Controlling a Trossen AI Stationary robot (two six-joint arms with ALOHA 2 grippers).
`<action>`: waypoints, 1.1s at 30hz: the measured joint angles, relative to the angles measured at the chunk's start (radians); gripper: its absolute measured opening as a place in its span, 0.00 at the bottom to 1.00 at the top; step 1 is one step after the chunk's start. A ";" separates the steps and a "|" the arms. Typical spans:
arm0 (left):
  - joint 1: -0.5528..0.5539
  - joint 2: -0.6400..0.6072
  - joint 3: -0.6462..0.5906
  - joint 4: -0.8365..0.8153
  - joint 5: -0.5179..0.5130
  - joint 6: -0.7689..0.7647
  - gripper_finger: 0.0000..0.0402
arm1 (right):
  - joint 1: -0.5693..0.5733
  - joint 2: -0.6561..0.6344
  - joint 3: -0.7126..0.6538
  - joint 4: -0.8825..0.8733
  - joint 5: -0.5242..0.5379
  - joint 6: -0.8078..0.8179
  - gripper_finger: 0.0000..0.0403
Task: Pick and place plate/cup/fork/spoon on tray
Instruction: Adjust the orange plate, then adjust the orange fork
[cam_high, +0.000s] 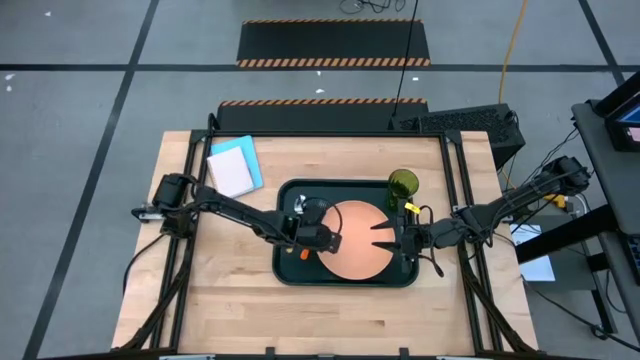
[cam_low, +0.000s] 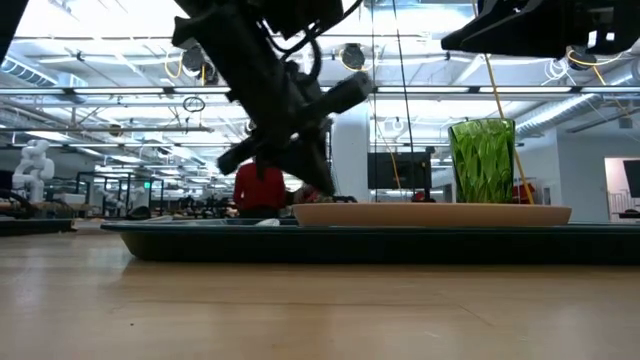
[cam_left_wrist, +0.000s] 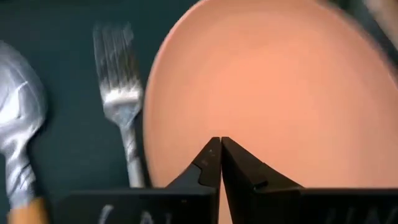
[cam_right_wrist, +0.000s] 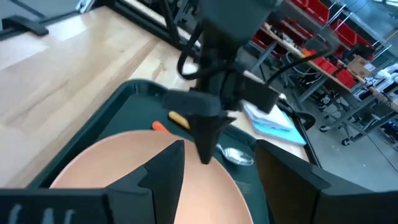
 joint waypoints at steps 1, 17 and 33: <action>0.002 0.000 0.002 0.005 -0.002 0.013 0.04 | 0.000 0.000 0.000 -0.003 -0.001 -0.001 0.47; -0.027 -0.024 0.000 -0.267 -0.008 -0.163 0.04 | 0.000 0.000 0.000 -0.026 0.000 -0.007 0.47; -0.008 0.023 0.000 -0.034 -0.024 0.003 0.04 | 0.000 0.000 0.000 -0.017 0.000 -0.007 0.47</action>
